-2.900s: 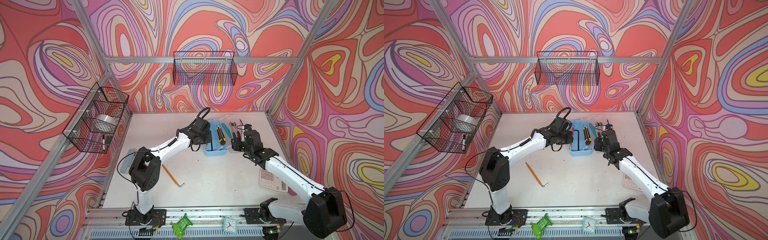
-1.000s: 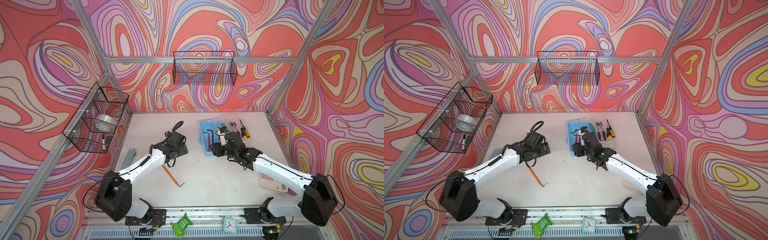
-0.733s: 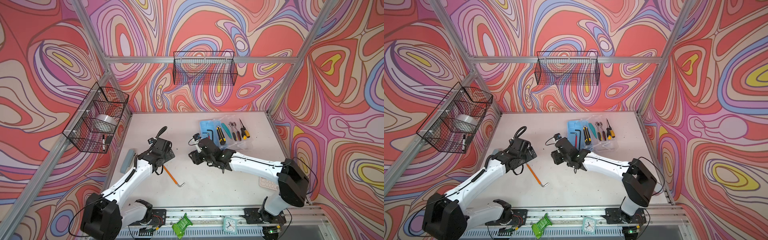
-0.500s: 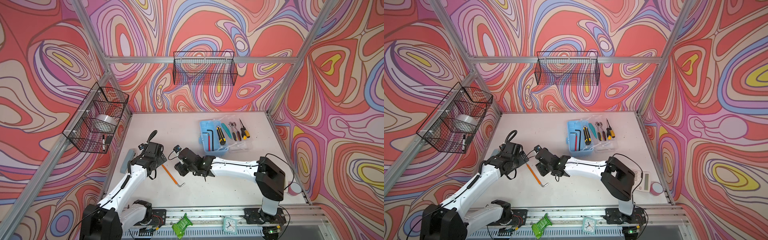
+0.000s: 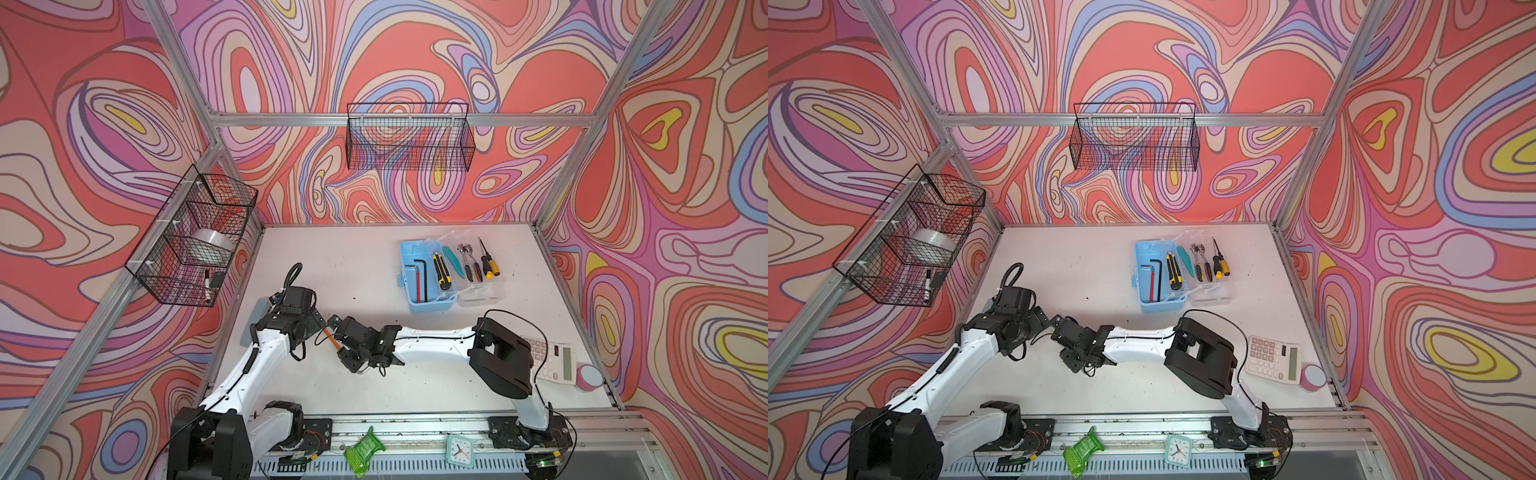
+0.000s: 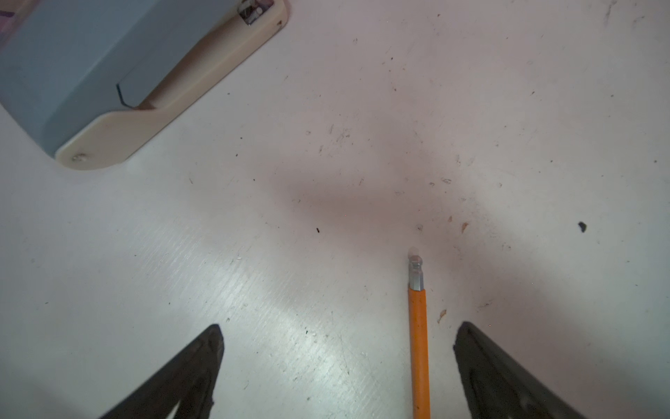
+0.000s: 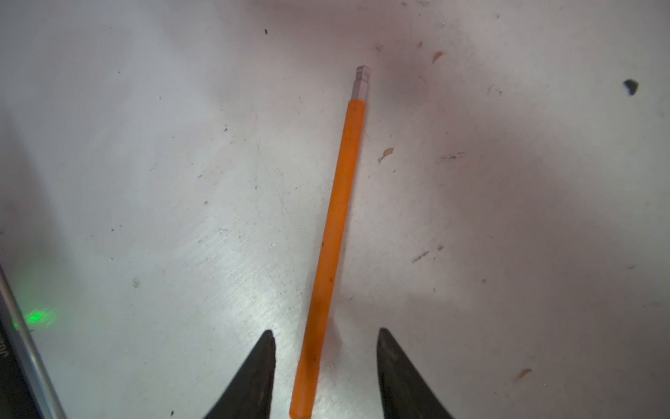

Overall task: Pack the tool kit
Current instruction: 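Move the right gripper to the orange hex key while the left withdraws, then close the right gripper on the orange-handled hex key and lift it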

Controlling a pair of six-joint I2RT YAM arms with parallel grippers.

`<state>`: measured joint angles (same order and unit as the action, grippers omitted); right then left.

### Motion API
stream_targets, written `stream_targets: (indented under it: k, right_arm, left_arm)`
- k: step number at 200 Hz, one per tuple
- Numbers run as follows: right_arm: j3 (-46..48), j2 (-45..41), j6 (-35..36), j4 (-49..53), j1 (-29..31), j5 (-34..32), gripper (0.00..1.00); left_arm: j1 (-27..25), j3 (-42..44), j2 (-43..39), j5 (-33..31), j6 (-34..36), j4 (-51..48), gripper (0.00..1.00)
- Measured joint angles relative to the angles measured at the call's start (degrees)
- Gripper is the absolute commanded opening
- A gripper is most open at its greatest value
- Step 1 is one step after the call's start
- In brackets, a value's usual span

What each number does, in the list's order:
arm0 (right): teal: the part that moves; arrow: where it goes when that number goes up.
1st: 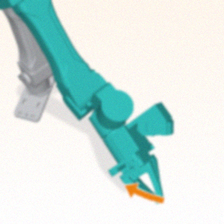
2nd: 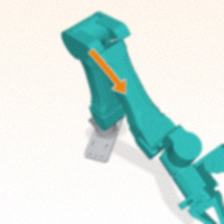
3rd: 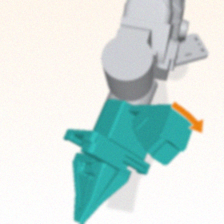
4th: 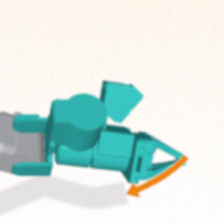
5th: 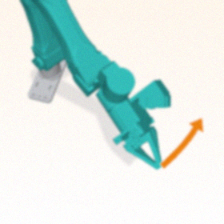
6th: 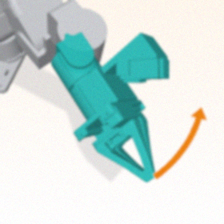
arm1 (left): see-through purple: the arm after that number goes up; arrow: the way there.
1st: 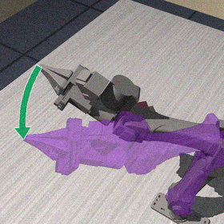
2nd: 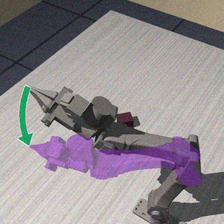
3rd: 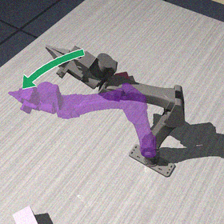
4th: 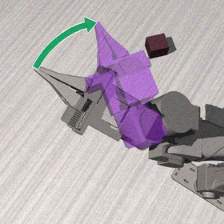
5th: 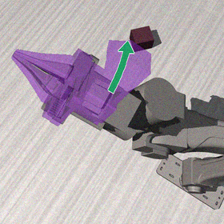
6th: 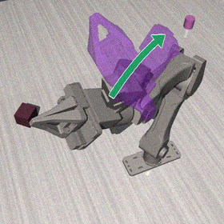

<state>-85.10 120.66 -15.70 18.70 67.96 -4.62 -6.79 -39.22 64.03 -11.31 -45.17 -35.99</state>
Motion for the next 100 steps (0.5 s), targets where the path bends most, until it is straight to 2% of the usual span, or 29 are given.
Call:
stream_targets:
  k: [51, 100]
  right_arm:
    - [-2.32, 3.39, -0.31, 1.31, 0.0, -0.17, 0.35]
    - [-2.67, 4.28, -1.25, 1.25, 0.0, -1.03, 0.17]
  left_arm:
    - [1.25, 1.51, 0.17, 0.72, -0.04, 0.66, 1.0]
    - [1.6, 1.77, 0.17, 1.29, -0.04, 0.7, 1.0]
